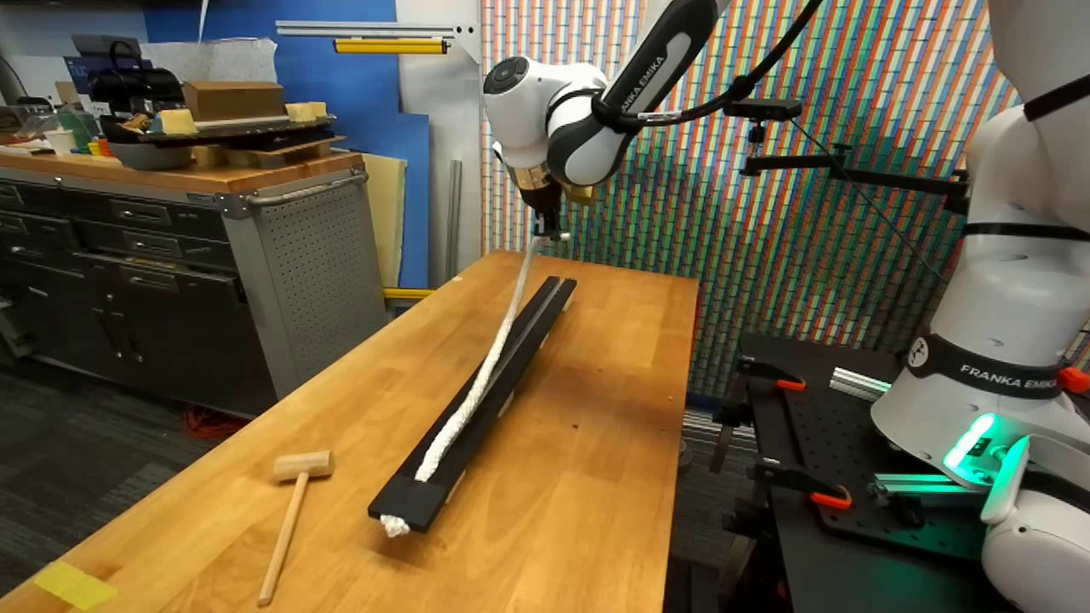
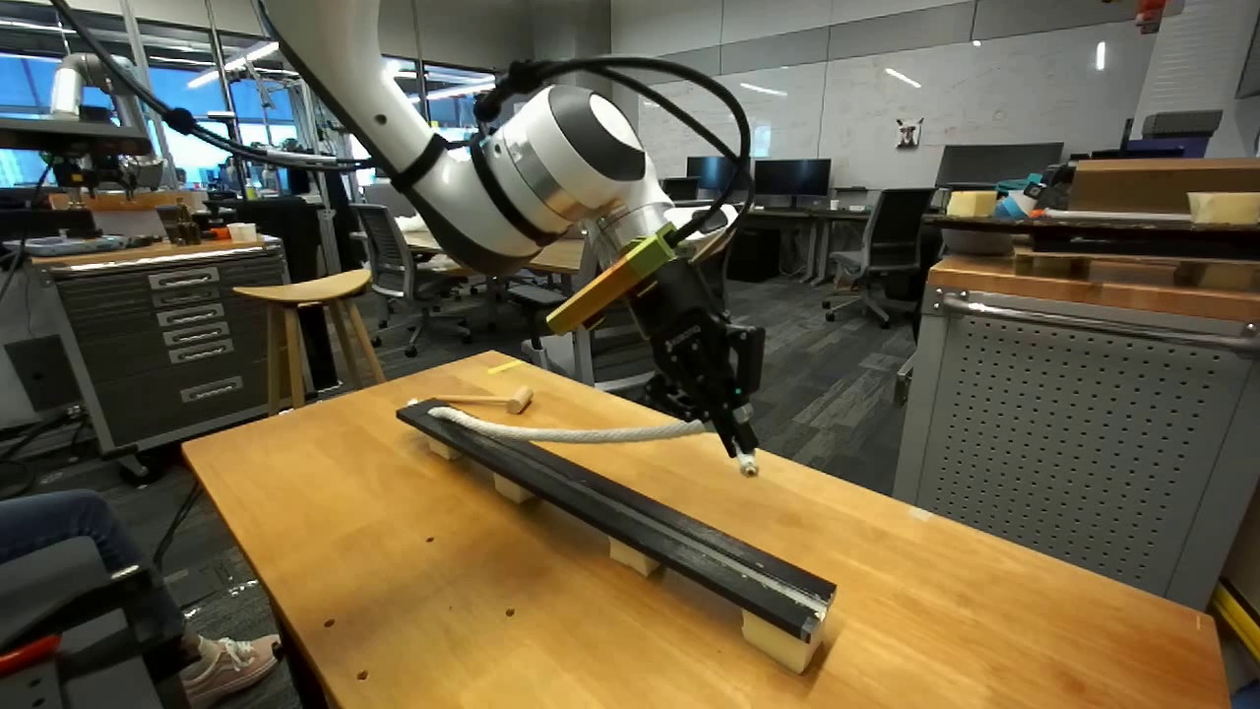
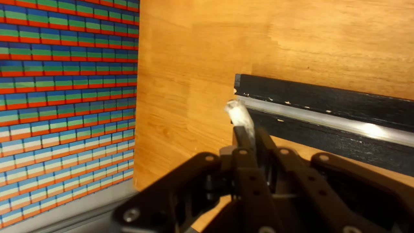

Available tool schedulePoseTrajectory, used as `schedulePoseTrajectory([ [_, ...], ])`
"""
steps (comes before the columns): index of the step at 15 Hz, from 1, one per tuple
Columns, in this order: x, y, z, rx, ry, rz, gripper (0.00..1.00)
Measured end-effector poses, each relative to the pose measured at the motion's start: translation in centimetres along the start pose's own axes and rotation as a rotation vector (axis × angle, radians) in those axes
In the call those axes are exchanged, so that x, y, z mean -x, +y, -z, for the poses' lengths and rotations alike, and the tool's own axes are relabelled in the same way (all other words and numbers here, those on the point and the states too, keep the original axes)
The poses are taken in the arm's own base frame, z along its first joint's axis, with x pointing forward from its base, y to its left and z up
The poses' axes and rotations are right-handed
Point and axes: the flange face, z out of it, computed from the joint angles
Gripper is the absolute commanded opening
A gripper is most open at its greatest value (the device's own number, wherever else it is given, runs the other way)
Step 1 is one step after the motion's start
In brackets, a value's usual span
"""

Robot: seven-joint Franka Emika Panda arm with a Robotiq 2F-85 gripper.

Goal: Pull the white rope along the length of the groove

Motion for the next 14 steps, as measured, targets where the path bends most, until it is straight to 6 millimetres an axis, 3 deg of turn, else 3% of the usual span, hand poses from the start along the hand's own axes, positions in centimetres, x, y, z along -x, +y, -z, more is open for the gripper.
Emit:
schedulePoseTrajectory([
  [6,-0.7,-3.1,-0.9,-0.012,0.058,0.231,0.03],
  [10,-0.7,-5.3,-3.1,-0.036,0.056,0.370,0.03],
  [14,0.0,-5.8,-5.6,-0.019,0.024,0.461,0.03],
])
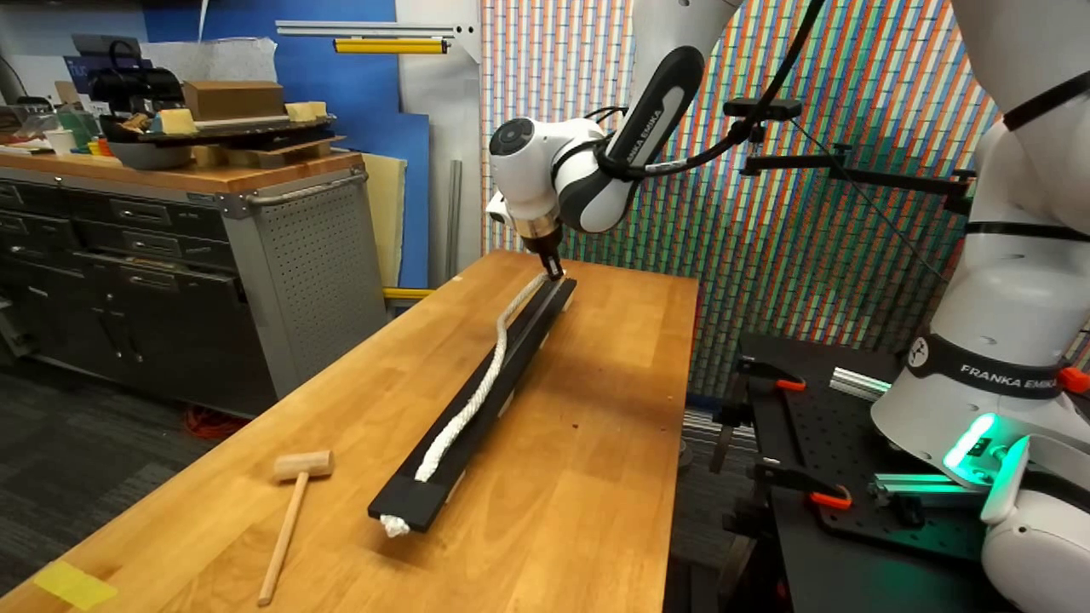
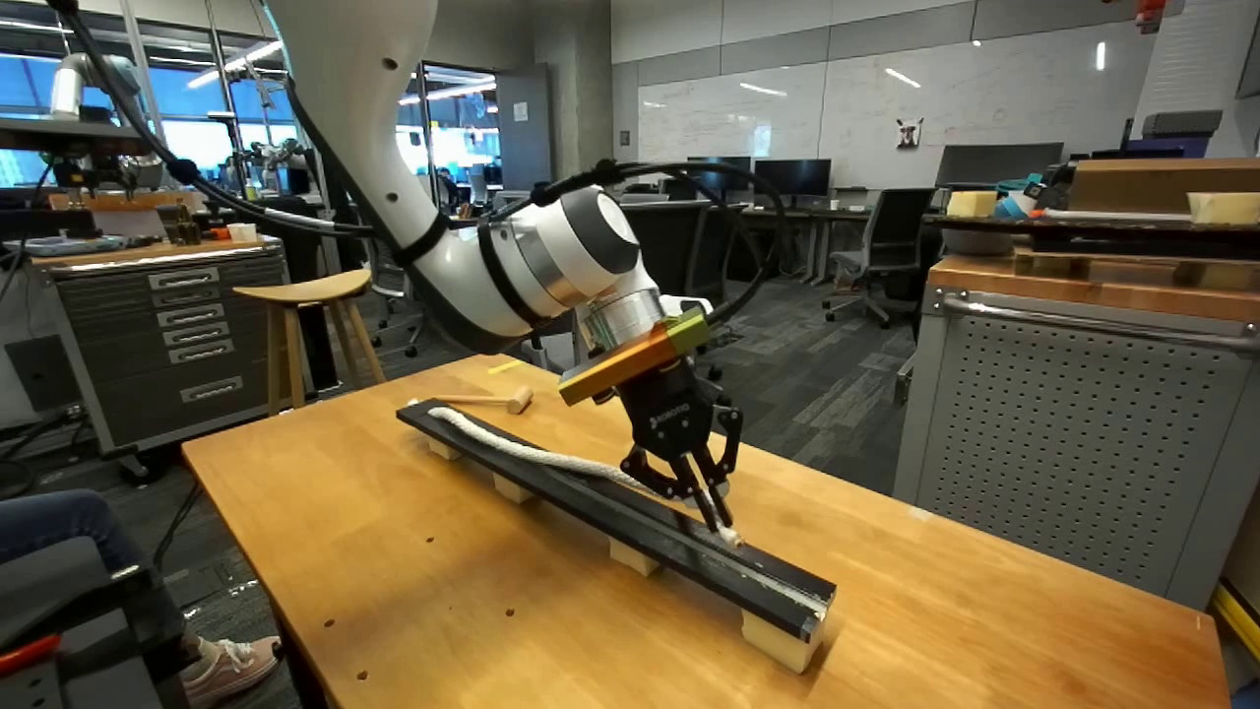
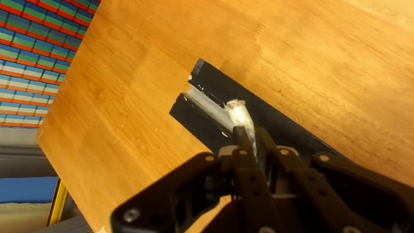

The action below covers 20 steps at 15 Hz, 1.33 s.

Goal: Pull the white rope along the length of the groove

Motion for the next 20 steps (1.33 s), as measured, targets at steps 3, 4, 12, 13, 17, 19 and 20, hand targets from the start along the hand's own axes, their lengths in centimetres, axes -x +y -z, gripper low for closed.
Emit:
schedulePoseTrajectory([
  [3,0.8,0.7,-0.9,0.018,-0.014,0.035,0.03],
  [4,1.0,1.2,-1.1,0.024,-0.015,0.039,0.03],
  [12,1.9,3.6,-1.7,0.046,-0.005,0.037,0.03],
  [13,1.8,3.5,-1.8,0.046,-0.004,0.041,0.03],
  [17,1.3,2.7,-2.9,0.041,-0.001,0.062,0.03],
  [19,0.9,2.1,-3.5,0.042,0.009,0.086,0.03],
  [20,0.8,1.8,-3.8,0.046,0.013,0.101,0.03],
])
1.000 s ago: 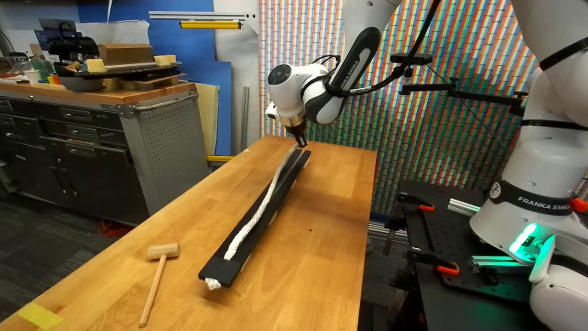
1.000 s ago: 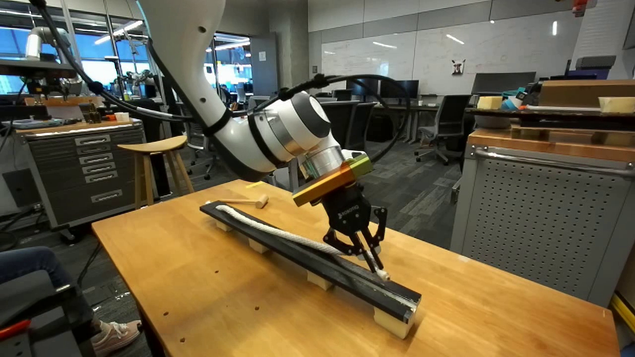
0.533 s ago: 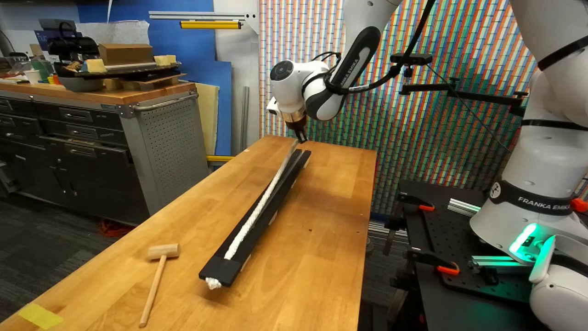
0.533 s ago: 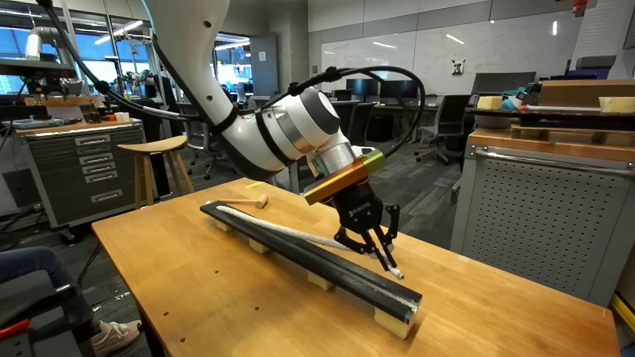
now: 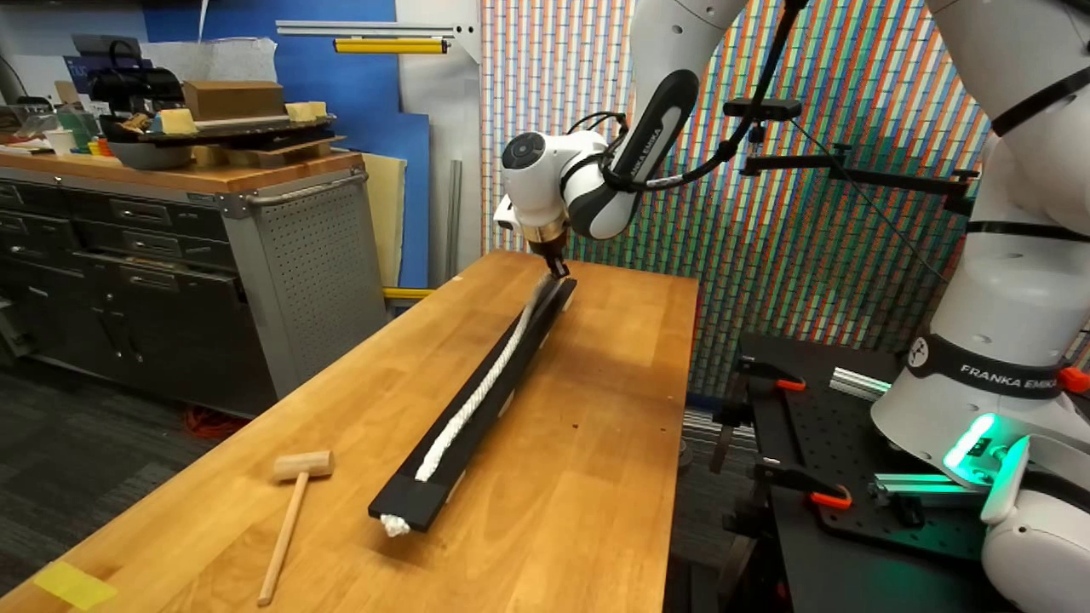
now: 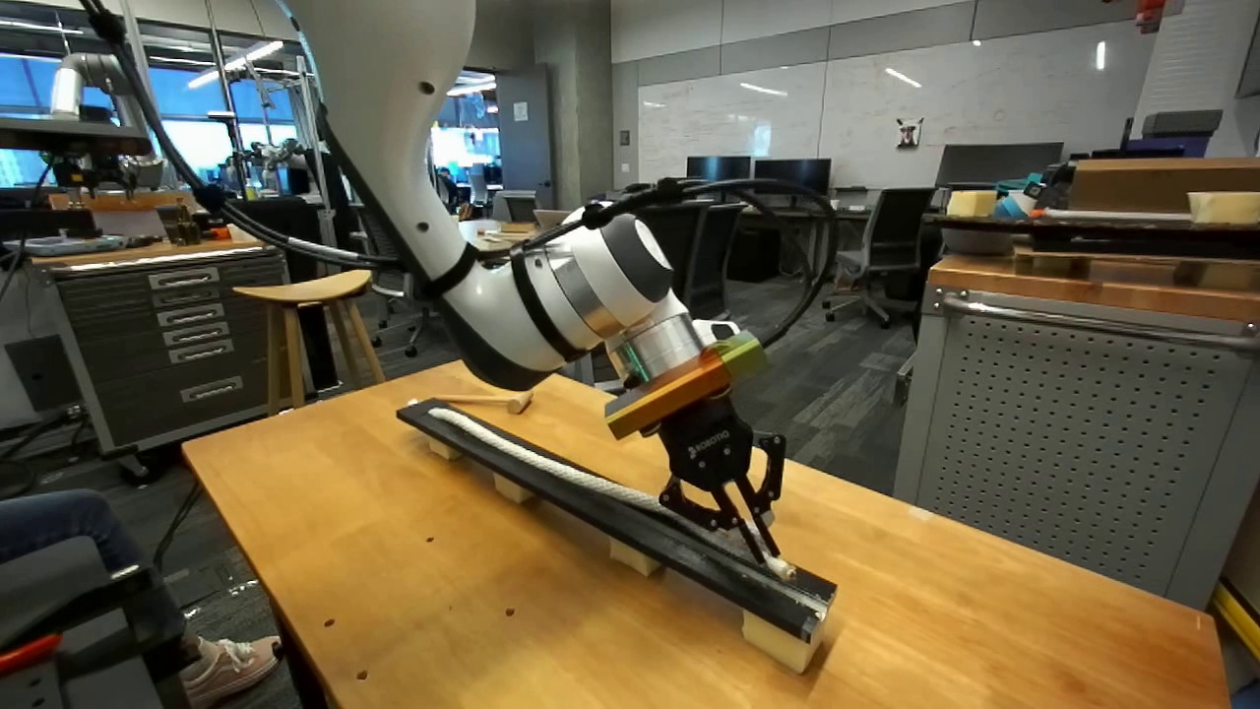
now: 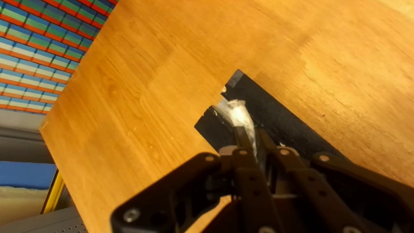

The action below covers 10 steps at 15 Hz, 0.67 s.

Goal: Pull the white rope along the length of the groove

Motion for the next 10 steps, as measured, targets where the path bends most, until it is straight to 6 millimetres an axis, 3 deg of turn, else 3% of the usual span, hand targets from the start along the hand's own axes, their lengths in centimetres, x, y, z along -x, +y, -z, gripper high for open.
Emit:
schedulePoseTrajectory([
  [4,-0.3,-1.0,-1.2,0.014,0.005,0.052,0.03],
  [10,0.1,-1.0,-1.6,0.072,-0.002,0.133,0.03],
])
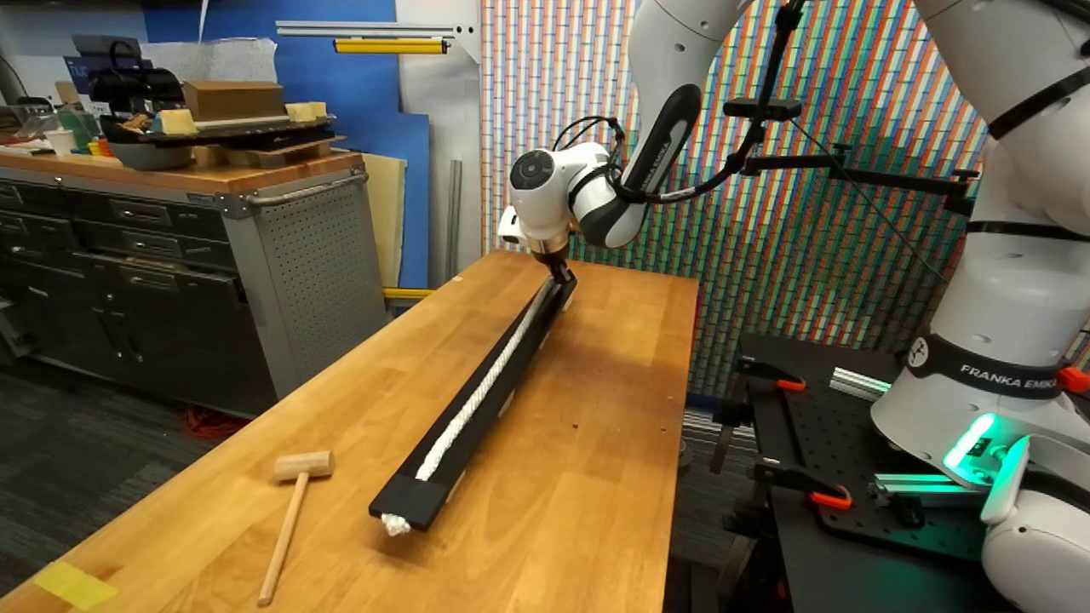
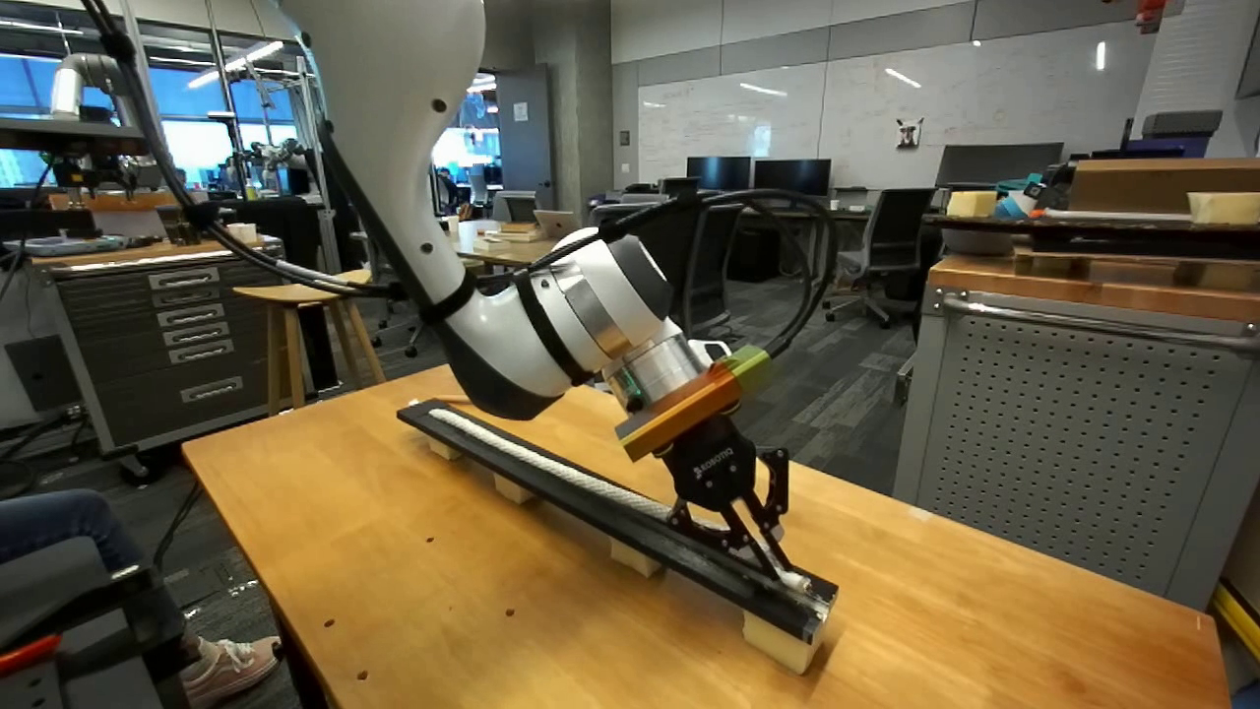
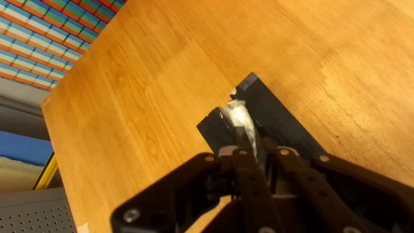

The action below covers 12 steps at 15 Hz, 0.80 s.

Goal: Pull the white rope along the length of the groove

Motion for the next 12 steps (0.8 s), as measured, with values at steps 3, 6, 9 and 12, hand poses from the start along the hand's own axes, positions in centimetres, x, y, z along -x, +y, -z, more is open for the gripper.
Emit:
schedulePoseTrajectory([
  [3,-0.06,-0.01,0.05,0.026,0.011,0.030,0.03],
  [6,-0.05,-0.03,0.04,0.047,0.021,0.058,0.03],
  [9,0.04,-0.32,-0.12,0.051,0.018,0.077,0.03],
  [12,0.18,-0.82,-0.37,0.051,0.014,0.094,0.03],
])
